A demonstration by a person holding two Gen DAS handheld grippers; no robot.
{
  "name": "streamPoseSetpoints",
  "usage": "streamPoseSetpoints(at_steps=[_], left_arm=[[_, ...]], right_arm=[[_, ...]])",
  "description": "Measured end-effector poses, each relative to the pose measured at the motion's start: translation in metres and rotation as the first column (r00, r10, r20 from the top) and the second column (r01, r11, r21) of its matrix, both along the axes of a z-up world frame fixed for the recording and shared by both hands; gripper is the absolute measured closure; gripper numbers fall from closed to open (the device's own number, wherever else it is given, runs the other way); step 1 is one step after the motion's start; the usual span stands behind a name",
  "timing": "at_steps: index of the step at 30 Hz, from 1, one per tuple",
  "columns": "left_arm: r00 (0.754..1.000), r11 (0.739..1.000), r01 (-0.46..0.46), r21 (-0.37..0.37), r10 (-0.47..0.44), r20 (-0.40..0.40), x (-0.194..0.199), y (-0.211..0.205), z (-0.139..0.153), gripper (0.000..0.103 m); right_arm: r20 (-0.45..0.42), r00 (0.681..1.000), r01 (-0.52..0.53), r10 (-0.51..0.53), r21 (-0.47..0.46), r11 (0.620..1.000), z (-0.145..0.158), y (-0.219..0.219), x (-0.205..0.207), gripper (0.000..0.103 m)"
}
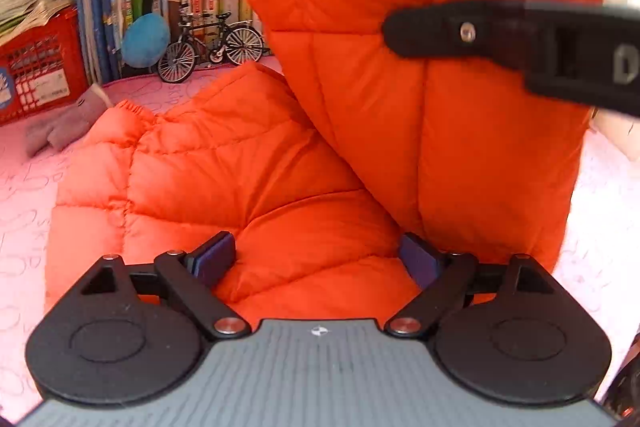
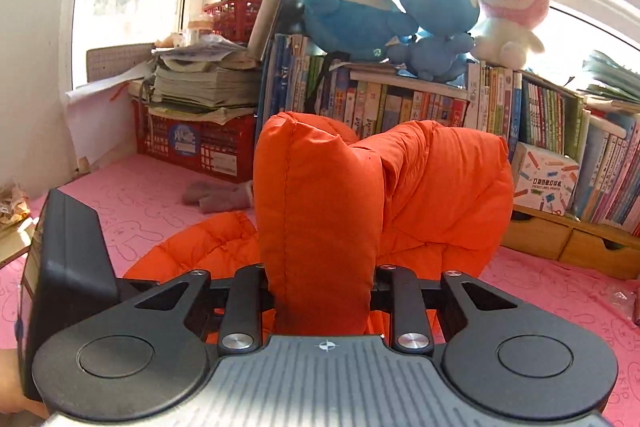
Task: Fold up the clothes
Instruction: 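Raise the folded jacket upright with the right gripper while the left gripper holds it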
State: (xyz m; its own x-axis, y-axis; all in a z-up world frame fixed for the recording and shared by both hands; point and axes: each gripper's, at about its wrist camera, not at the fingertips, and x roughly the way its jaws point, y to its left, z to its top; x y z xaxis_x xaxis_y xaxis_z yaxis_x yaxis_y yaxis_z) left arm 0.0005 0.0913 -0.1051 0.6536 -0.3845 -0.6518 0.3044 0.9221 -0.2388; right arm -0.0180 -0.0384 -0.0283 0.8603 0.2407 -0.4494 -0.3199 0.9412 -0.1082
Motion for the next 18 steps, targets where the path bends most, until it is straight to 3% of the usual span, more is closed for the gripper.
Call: streamPoseSetpoints(at_steps=[2, 4, 8, 11, 14, 15, 18], left_arm=[[0.995, 0.987, -0.087, -0.132, 0.079, -0.062, -0.012, 0.033, 0.000, 0.013], [0.973, 0.939, -0.203, -0.278, 0.162, -0.164, -0.021, 0.072, -0.007, 0.013], [0.914, 0.802, -0.379, -0.462, 0.245, -0.324, -0.025, 0.122, -0.033, 0.021], [0.896, 0.690, -0.424, -0.586, 0.224, -0.384, -0.024, 0.144, -0.044, 0.020], [0.890, 0.593, -0.448, -0.669, 0.226, -0.395, -0.031, 0.162, -0.047, 0.020], [0.888, 0.573, -0.454, -0.682, 0.234, -0.395, -0.033, 0.168, -0.046, 0.020], [0.889, 0.577, -0.456, -0.678, 0.265, -0.373, -0.036, 0.184, -0.033, 0.020]], right_arm=[[0.007, 1.000, -0.018, 0.019, -0.024, 1.000, 0.000, 0.007, -0.002, 0.076], [0.026, 0.999, -0.046, 0.048, -0.058, 0.997, -0.001, 0.016, -0.006, 0.076], [0.066, 0.990, -0.118, 0.128, -0.145, 0.982, -0.006, 0.041, -0.018, 0.076], [0.102, 0.972, -0.181, 0.212, -0.248, 0.952, -0.015, 0.068, -0.030, 0.076], [0.117, 0.956, -0.216, 0.268, -0.338, 0.916, -0.028, 0.093, -0.038, 0.076], [0.120, 0.953, -0.221, 0.279, -0.359, 0.907, -0.031, 0.100, -0.040, 0.075], [0.126, 0.944, -0.228, 0.303, -0.415, 0.881, -0.041, 0.117, -0.043, 0.075]])
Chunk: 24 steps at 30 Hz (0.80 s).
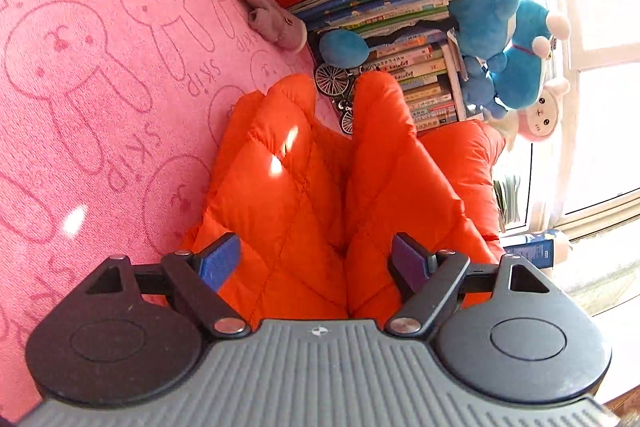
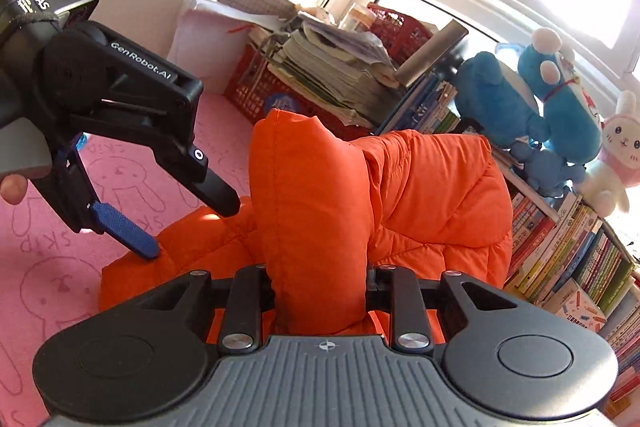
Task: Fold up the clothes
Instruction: 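Raise the folded jacket upright with the right gripper while the left gripper holds it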
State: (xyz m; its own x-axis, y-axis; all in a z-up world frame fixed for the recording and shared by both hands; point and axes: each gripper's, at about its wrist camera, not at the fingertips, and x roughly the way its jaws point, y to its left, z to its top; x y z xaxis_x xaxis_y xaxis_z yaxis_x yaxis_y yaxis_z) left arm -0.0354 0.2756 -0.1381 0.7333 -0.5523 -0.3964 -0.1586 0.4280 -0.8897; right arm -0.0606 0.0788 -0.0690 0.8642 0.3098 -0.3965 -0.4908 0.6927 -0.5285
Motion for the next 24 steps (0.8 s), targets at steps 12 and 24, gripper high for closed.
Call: streamPoseSetpoints(at_steps=[12, 24], left_arm=[[0.979, 0.916, -0.068, 0.395, -0.014, 0.201, 0.017, -0.011, 0.091, 0.013], [0.996, 0.472, -0.083, 0.878, 0.020, 0.083, 0.040, -0.080, 0.054, 0.012]], right_arm=[[0.073, 0.985, -0.135, 0.159, -0.261, 0.956, -0.053, 0.050, -0.024, 0.072], [0.175, 0.946, -0.179, 0.275, -0.424, 0.888, -0.098, 0.057, -0.041, 0.062]])
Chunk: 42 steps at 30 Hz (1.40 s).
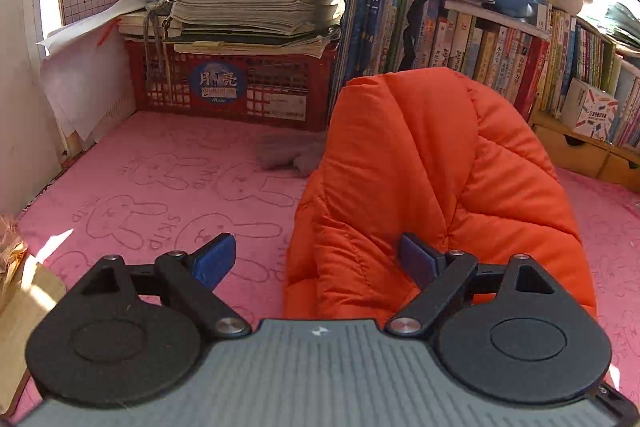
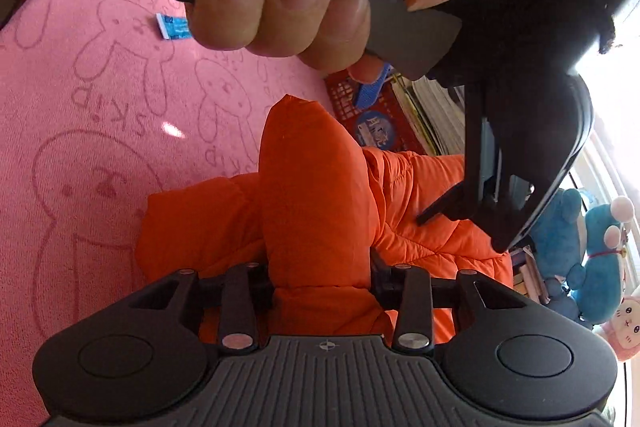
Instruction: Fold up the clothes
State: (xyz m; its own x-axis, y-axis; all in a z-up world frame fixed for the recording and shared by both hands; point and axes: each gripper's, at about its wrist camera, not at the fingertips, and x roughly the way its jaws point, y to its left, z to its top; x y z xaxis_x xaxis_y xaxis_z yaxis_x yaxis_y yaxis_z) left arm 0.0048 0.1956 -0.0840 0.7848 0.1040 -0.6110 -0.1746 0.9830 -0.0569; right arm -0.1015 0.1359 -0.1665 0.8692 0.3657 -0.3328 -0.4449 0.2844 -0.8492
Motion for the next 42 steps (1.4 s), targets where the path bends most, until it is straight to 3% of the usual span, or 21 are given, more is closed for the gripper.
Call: streamPoseSetpoints(at_steps=[5, 7, 10, 13, 16, 20, 21, 23, 25, 29, 33, 37, 42], left_arm=[[1.000, 0.996, 0.013, 0.084, -0.013, 0.005, -0.003, -0.010, -0.013, 0.010], [1.000, 0.995, 0.012, 0.100, -0.012, 0.005, -0.003, -0.013, -0.016, 0.010], [1.000, 0.992, -0.010, 0.124, 0.009, 0.009, -0.005, -0.015, -0.020, 0.007], [0.999, 0.988, -0.031, 0.150, 0.030, 0.014, -0.007, -0.017, -0.025, 0.006], [0.999, 0.979, -0.046, 0.199, 0.044, 0.015, -0.010, -0.020, -0.031, 0.005], [0.997, 0.969, -0.069, 0.238, 0.072, -0.002, -0.011, -0.016, -0.041, 0.002], [0.997, 0.971, -0.076, 0.227, 0.080, -0.011, -0.010, -0.013, -0.042, 0.002], [0.996, 0.973, -0.083, 0.215, 0.091, -0.026, -0.010, -0.011, -0.044, 0.002], [0.994, 0.975, -0.089, 0.205, 0.099, -0.037, -0.010, -0.008, -0.048, 0.002], [0.992, 0.977, -0.100, 0.187, 0.111, -0.051, -0.011, -0.005, -0.059, 0.002], [0.990, 0.979, -0.120, 0.167, 0.130, -0.052, -0.011, -0.005, -0.069, 0.001], [0.989, 0.986, -0.139, 0.096, 0.144, -0.045, -0.013, 0.004, -0.076, 0.000], [0.979, 0.983, -0.180, -0.038, 0.175, -0.105, -0.018, 0.027, -0.046, 0.004]], right_arm=[[0.018, 1.000, -0.020, 0.020, 0.023, 1.000, -0.004, -0.011, -0.009, 0.058], [0.008, 1.000, -0.007, 0.007, 0.072, 0.997, 0.000, -0.023, -0.013, 0.048], [0.003, 0.997, 0.076, -0.077, 0.148, 0.986, 0.006, -0.049, -0.016, 0.035], [0.008, 0.984, 0.176, -0.180, 0.187, 0.966, 0.007, -0.077, -0.016, 0.033], [-0.019, 0.957, 0.284, -0.288, 0.235, 0.929, 0.008, -0.107, -0.014, 0.032], [-0.217, 0.877, 0.478, -0.428, 0.319, 0.818, 0.013, -0.129, 0.008, 0.032], [-0.275, 0.855, 0.514, -0.439, 0.336, 0.790, 0.013, -0.131, 0.016, 0.033], [-0.360, 0.829, 0.548, -0.429, 0.361, 0.755, 0.015, -0.133, 0.027, 0.044], [-0.435, 0.807, 0.568, -0.400, 0.381, 0.730, 0.015, -0.131, 0.034, 0.069], [-0.499, 0.779, 0.598, -0.381, 0.406, 0.691, 0.013, -0.126, 0.048, 0.072], [-0.525, 0.769, 0.605, -0.366, 0.411, 0.682, 0.009, -0.129, 0.053, 0.073], [-0.507, 0.782, 0.589, -0.363, 0.409, 0.697, 0.005, -0.127, 0.050, 0.074], [-0.514, 0.786, 0.577, -0.343, 0.412, 0.705, 0.006, -0.128, 0.052, 0.076]])
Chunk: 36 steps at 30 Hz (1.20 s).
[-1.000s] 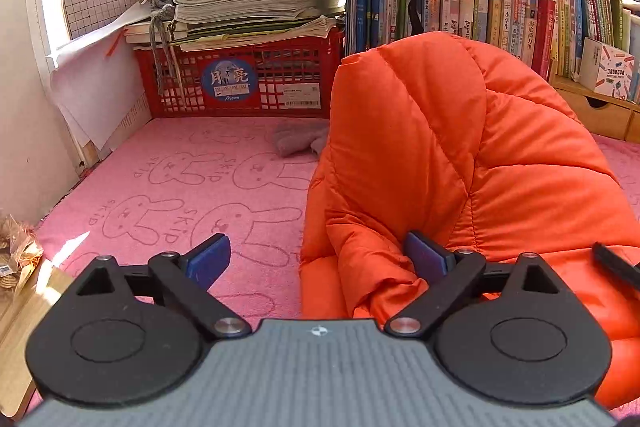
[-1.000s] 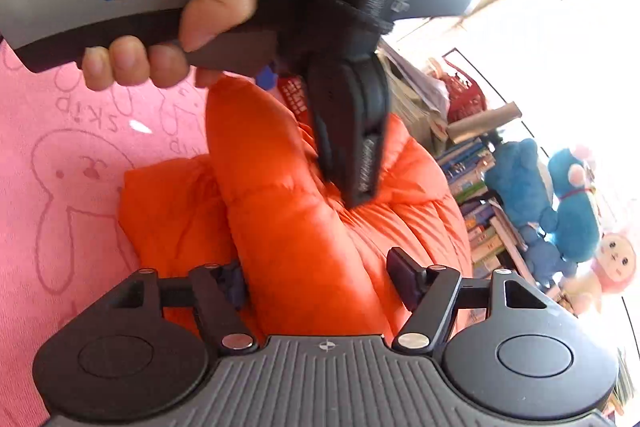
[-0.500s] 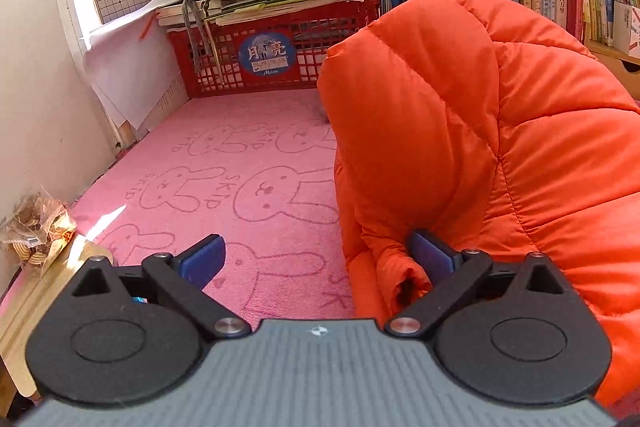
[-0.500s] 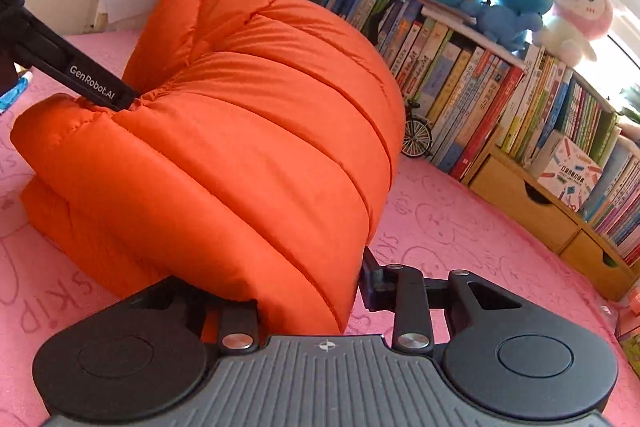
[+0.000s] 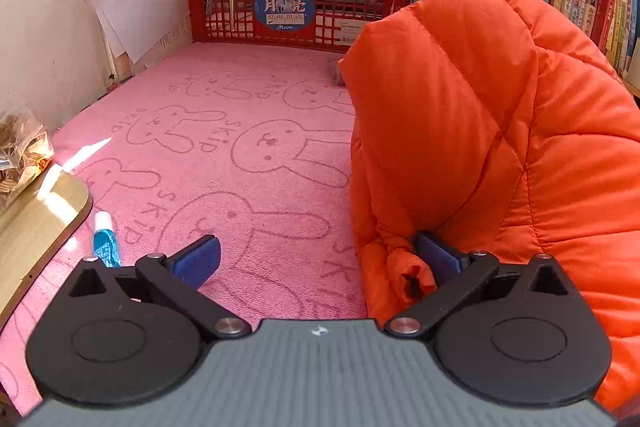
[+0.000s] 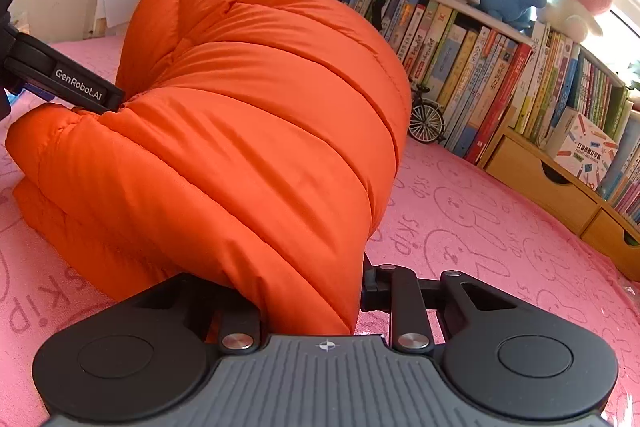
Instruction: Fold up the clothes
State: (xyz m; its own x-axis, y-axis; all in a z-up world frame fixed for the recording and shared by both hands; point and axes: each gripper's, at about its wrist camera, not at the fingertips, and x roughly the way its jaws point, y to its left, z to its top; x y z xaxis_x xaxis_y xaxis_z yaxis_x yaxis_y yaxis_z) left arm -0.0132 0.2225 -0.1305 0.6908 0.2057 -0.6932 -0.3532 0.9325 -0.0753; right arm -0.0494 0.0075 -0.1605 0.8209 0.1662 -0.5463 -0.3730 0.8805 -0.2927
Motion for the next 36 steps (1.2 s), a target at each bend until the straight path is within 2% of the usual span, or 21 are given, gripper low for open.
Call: streamPoseSetpoints(at_steps=[3, 5, 7, 8, 9, 10, 11, 13, 14, 16, 20, 22, 23, 24, 27, 30, 31, 33, 36], left_arm=[[0.996, 0.996, -0.082, -0.025, 0.083, 0.041, -0.027, 0.003, 0.035, 0.010], [0.991, 0.981, -0.105, -0.160, 0.116, 0.065, -0.050, -0.001, 0.052, 0.011], [0.985, 0.945, -0.119, -0.303, 0.151, 0.084, -0.072, -0.006, 0.069, 0.011], [0.982, 0.885, -0.105, -0.453, 0.165, 0.096, -0.083, -0.008, 0.067, 0.011], [0.978, 0.795, -0.082, -0.601, 0.181, 0.106, -0.094, -0.011, 0.064, 0.011], [0.977, 0.716, -0.064, -0.695, 0.188, 0.104, -0.100, -0.016, 0.057, 0.011], [0.978, 0.623, -0.056, -0.780, 0.190, 0.082, -0.102, -0.025, 0.047, 0.011], [0.981, 0.549, -0.059, -0.833, 0.188, 0.055, -0.102, -0.043, 0.033, 0.011], [0.982, 0.532, -0.061, -0.844, 0.185, 0.046, -0.099, -0.051, 0.027, 0.011], [0.982, 0.518, -0.038, -0.855, 0.180, 0.065, -0.089, -0.062, 0.020, 0.012], [0.972, 0.547, -0.055, -0.835, 0.221, 0.081, -0.069, -0.074, 0.012, 0.013], [0.966, 0.560, -0.094, -0.823, 0.251, 0.060, -0.061, -0.078, 0.005, 0.028], [0.963, 0.566, -0.114, -0.817, 0.266, 0.050, -0.057, -0.080, 0.002, 0.041], [0.959, 0.571, -0.134, -0.810, 0.281, 0.040, -0.053, -0.082, -0.001, 0.049], [0.942, 0.577, -0.197, -0.793, 0.337, 0.011, -0.052, -0.081, -0.006, 0.064], [0.925, 0.609, -0.262, -0.749, 0.379, -0.015, -0.054, -0.075, -0.004, 0.069], [0.922, 0.627, -0.277, -0.729, 0.386, -0.018, -0.055, -0.073, -0.003, 0.069], [0.916, 0.677, -0.302, -0.671, 0.401, -0.009, -0.058, -0.068, 0.000, 0.069], [0.924, 0.800, -0.311, -0.514, 0.382, 0.036, -0.061, -0.071, 0.006, 0.068]], right_arm=[[-0.041, 0.999, -0.007, 0.010, 0.056, 0.998, 0.003, -0.005, 0.006, 0.076], [-0.052, 0.998, -0.017, 0.021, 0.085, 0.996, 0.006, -0.009, 0.008, 0.076], [-0.052, 0.998, -0.031, 0.037, 0.106, 0.994, 0.008, -0.009, 0.007, 0.077], [-0.052, 0.998, -0.038, 0.045, 0.120, 0.992, 0.009, -0.010, 0.006, 0.077], [-0.055, 0.997, -0.044, 0.052, 0.139, 0.989, 0.011, -0.012, 0.006, 0.077], [-0.059, 0.997, -0.048, 0.058, 0.161, 0.986, 0.013, -0.015, 0.006, 0.077], [-0.063, 0.996, -0.052, 0.065, 0.182, 0.982, 0.015, -0.018, 0.006, 0.077], [-0.065, 0.995, -0.060, 0.075, 0.211, 0.976, 0.016, -0.021, 0.006, 0.077], [-0.063, 0.995, -0.065, 0.081, 0.219, 0.974, 0.017, -0.023, 0.005, 0.077], [-0.058, 0.994, -0.074, 0.090, 0.226, 0.971, 0.016, -0.024, 0.004, 0.077], [-0.049, 0.995, -0.077, 0.090, 0.231, 0.970, 0.015, -0.025, 0.003, 0.077], [-0.051, 0.995, -0.071, 0.085, 0.234, 0.970, 0.015, -0.025, 0.002, 0.077], [-0.052, 0.995, -0.070, 0.084, 0.232, 0.970, 0.015, -0.025, 0.002, 0.077], [-0.053, 0.995, -0.070, 0.084, 0.229, 0.971, 0.015, -0.025, 0.002, 0.077], [-0.052, 0.995, -0.071, 0.082, 0.188, 0.980, 0.011, -0.022, 0.002, 0.076], [-0.053, 0.997, -0.044, 0.052, 0.140, 0.989, 0.005, -0.016, -0.002, 0.075], [-0.053, 0.998, -0.034, 0.041, 0.131, 0.991, 0.003, -0.014, -0.003, 0.075], [-0.055, 0.998, -0.016, 0.022, 0.117, 0.993, 0.002, -0.010, -0.005, 0.075], [-0.050, 0.999, -0.015, 0.019, 0.095, 0.995, -0.002, -0.006, -0.005, 0.075]])
